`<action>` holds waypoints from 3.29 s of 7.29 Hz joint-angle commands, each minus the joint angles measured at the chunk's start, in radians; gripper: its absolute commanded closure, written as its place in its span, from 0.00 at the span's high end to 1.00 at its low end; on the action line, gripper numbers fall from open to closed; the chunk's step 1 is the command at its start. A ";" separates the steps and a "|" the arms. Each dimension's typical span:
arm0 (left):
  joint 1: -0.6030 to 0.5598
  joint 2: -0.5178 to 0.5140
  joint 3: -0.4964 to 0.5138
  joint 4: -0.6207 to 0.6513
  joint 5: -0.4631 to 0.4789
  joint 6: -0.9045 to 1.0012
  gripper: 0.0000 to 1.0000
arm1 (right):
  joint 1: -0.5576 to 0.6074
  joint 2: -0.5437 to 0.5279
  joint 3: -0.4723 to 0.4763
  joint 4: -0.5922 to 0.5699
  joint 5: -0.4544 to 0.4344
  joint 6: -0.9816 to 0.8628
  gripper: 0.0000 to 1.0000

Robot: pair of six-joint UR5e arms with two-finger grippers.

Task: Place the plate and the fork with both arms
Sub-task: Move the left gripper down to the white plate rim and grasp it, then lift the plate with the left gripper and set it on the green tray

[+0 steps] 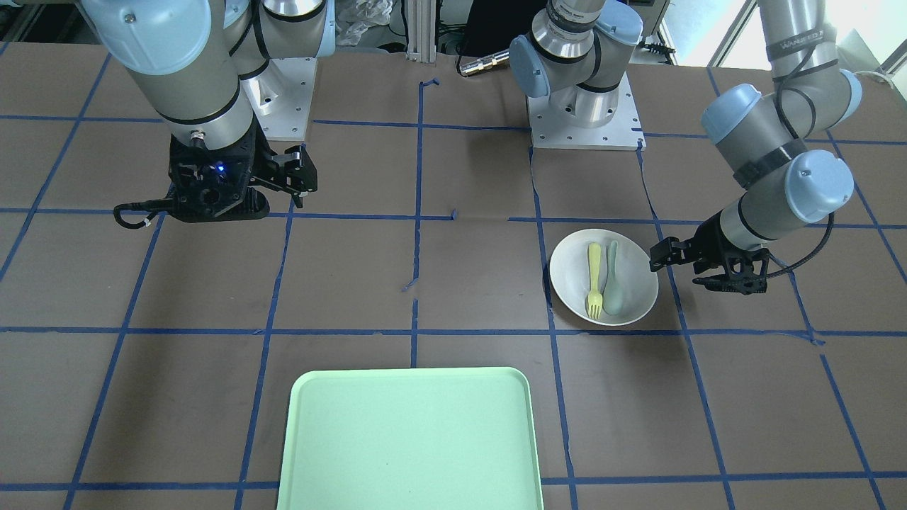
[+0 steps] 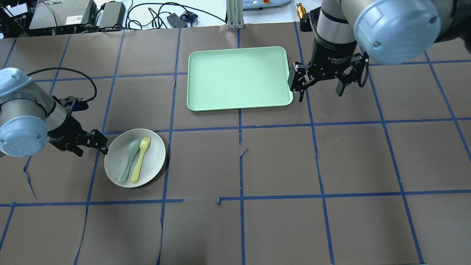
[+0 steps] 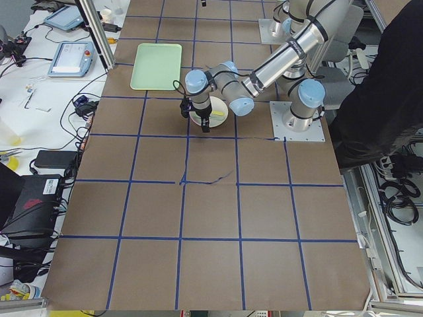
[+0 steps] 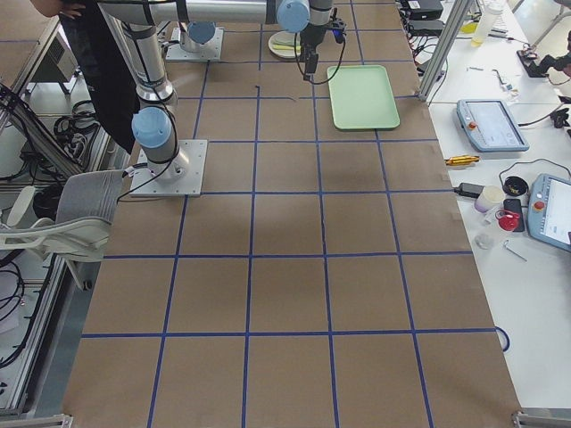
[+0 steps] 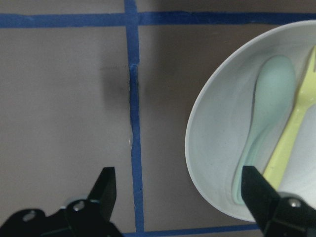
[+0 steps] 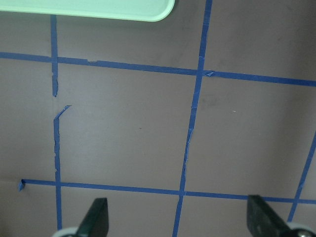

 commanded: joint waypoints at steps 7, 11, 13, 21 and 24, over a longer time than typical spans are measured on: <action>-0.010 -0.078 0.005 0.012 -0.002 0.081 0.00 | 0.000 0.001 0.024 -0.016 -0.003 -0.002 1.00; 0.010 -0.049 0.162 -0.231 -0.114 0.057 0.00 | 0.000 0.001 0.024 -0.021 -0.006 -0.003 1.00; 0.083 -0.049 0.240 -0.363 -0.218 0.052 0.00 | 0.000 0.001 0.021 -0.022 -0.006 -0.003 1.00; -0.405 -0.393 0.597 -0.034 -0.431 -0.597 0.00 | 0.000 0.004 0.035 -0.037 -0.001 -0.002 1.00; -0.495 -0.509 0.686 0.003 -0.446 -0.692 0.00 | 0.000 0.018 0.039 -0.056 -0.003 0.000 1.00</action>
